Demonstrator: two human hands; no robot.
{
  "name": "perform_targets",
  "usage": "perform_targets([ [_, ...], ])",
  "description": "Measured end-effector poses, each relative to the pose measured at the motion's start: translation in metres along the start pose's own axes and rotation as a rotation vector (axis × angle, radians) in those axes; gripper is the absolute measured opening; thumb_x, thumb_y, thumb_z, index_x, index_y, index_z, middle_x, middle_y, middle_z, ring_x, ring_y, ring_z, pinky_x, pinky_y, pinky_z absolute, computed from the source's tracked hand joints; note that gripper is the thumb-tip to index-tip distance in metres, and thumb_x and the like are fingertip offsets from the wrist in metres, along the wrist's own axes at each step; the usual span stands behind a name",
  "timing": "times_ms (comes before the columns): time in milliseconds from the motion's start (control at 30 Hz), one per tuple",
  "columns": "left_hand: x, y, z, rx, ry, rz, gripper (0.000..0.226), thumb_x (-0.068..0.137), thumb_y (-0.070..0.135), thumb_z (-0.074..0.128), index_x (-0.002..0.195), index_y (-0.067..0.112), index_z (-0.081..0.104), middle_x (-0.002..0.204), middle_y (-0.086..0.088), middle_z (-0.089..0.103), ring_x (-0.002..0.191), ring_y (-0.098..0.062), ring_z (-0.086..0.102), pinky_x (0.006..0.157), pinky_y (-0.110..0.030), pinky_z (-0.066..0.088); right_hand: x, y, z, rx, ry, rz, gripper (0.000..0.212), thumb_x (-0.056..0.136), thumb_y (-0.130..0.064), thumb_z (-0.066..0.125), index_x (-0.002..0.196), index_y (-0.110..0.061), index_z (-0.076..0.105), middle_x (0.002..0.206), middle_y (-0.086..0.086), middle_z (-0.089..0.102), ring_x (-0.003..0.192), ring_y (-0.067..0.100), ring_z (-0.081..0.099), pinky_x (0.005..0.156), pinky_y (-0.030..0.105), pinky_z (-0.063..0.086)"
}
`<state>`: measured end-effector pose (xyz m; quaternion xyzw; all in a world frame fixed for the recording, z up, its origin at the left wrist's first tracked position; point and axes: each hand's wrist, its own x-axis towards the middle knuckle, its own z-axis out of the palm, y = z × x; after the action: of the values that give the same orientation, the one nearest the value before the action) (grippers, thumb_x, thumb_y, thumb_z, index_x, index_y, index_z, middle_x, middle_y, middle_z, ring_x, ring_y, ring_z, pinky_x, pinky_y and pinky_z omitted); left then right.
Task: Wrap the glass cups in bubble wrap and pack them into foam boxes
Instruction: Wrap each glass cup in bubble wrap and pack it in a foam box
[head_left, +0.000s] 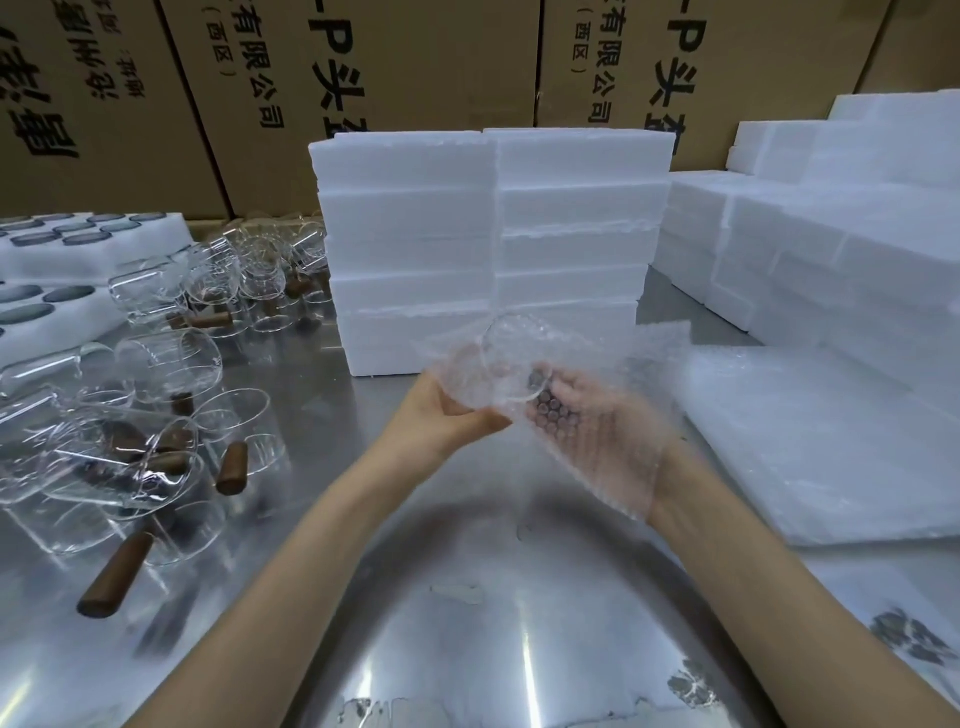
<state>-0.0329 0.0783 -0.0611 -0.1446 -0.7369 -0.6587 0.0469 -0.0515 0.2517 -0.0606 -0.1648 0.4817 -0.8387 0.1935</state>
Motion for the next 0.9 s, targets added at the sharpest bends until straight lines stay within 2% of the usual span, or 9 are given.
perform_targets([
  [100,-0.001,-0.007,0.005,-0.075,0.006,-0.006,0.055,0.078,0.0,0.067,0.13,0.003,0.048,0.104,0.01,0.073,0.098,-0.001,0.067,0.077,-0.011,0.049,-0.004,-0.001,0.0,-0.034,-0.062,-0.017,0.031,0.082,-0.018,0.05,0.083,-0.028,0.079,0.088,-0.007,0.075,0.08,0.004,0.071,0.064,0.015,0.053],
  [200,0.001,-0.009,-0.007,-0.117,-0.058,-0.07,0.077,0.07,0.005,0.079,0.136,0.011,0.039,0.131,-0.001,0.061,0.115,-0.008,0.061,0.088,-0.019,0.05,-0.003,-0.001,-0.006,0.001,0.023,-0.033,0.023,0.075,-0.016,0.058,0.079,-0.023,0.079,0.078,-0.004,0.074,0.071,0.008,0.07,0.061,0.018,0.054],
  [267,0.001,-0.003,-0.021,-0.108,-0.041,-0.1,0.094,0.064,0.006,0.078,0.143,0.017,0.028,0.14,0.006,0.049,0.12,-0.005,0.056,0.093,-0.022,0.049,-0.001,-0.002,-0.012,0.019,0.082,-0.025,0.019,0.071,-0.015,0.062,0.08,-0.018,0.078,0.075,-0.002,0.072,0.068,0.01,0.069,0.06,0.019,0.054],
  [400,-0.006,0.014,-0.05,0.187,0.156,0.061,0.111,0.065,0.024,0.086,0.15,0.036,0.016,0.153,0.019,0.024,0.136,0.005,0.031,0.109,-0.021,0.03,-0.001,-0.005,-0.019,-0.065,0.143,0.007,0.021,0.074,-0.015,0.061,0.094,-0.016,0.068,0.076,-0.002,0.069,0.071,0.011,0.067,0.064,0.022,0.053],
  [533,-0.008,0.021,-0.044,0.624,0.101,0.256,0.092,0.072,0.028,0.08,0.148,0.03,0.029,0.153,0.017,0.03,0.141,0.003,0.024,0.114,-0.011,0.016,0.002,0.0,-0.018,-0.203,0.181,0.038,0.019,0.088,-0.011,0.054,0.104,-0.012,0.065,0.088,0.004,0.066,0.083,0.017,0.063,0.077,0.029,0.045],
  [667,-0.008,0.012,-0.025,0.546,-0.007,0.231,0.078,0.067,0.013,0.086,0.135,0.022,0.049,0.137,0.01,0.051,0.13,-0.008,0.047,0.113,-0.026,0.032,0.003,0.002,-0.016,-0.226,0.188,0.078,0.033,0.091,-0.012,0.054,0.12,0.001,0.059,0.096,0.013,0.065,0.089,0.026,0.062,0.083,0.035,0.047],
  [800,-0.008,0.005,-0.016,0.432,-0.015,0.228,0.072,0.063,0.028,0.082,0.128,0.03,0.052,0.129,0.011,0.06,0.122,-0.004,0.054,0.108,-0.03,0.04,0.001,0.001,-0.015,-0.179,0.177,0.117,0.046,0.089,-0.013,0.053,0.13,0.006,0.049,0.129,0.028,0.054,0.116,0.042,0.055,0.107,0.046,0.039],
  [833,-0.008,0.002,-0.015,0.411,-0.012,0.224,0.07,0.063,0.028,0.081,0.126,0.033,0.051,0.127,0.013,0.06,0.12,-0.002,0.055,0.107,-0.029,0.04,0.0,0.001,-0.014,-0.171,0.172,0.117,0.049,0.088,-0.013,0.052,0.131,0.009,0.046,0.13,0.03,0.052,0.115,0.042,0.055,0.105,0.045,0.041],
  [900,-0.007,-0.003,-0.014,0.381,-0.011,0.195,0.065,0.064,0.029,0.08,0.124,0.034,0.053,0.123,0.014,0.063,0.117,-0.002,0.057,0.104,-0.025,0.042,0.0,0.001,-0.01,-0.159,0.14,0.122,0.057,0.083,-0.013,0.053,0.13,0.016,0.039,0.115,0.028,0.055,0.097,0.038,0.055,0.081,0.039,0.05],
])
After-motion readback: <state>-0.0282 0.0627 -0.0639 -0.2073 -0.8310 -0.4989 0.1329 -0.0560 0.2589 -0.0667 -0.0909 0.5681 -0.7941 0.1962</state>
